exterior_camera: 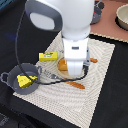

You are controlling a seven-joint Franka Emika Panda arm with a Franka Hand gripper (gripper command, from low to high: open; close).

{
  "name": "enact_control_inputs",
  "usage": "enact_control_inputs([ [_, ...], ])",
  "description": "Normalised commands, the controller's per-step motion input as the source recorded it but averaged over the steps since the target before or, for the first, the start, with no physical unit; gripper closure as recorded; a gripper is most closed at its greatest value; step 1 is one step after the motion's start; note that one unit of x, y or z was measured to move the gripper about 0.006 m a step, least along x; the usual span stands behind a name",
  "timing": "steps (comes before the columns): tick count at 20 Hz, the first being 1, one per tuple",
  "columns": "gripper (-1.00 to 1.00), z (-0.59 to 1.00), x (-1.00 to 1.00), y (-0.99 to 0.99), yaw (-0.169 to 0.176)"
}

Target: Interact with the objects in diverse but meaningful ways.

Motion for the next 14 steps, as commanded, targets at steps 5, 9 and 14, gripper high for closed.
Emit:
enact_control_inputs([
  [5,-1.0,1.0,0.22,0.07,0.0],
  [9,-1.0,0.53,0.06,0.0,0.001],
  [14,-1.0,0.14,-0.03,0.02,0.037],
])
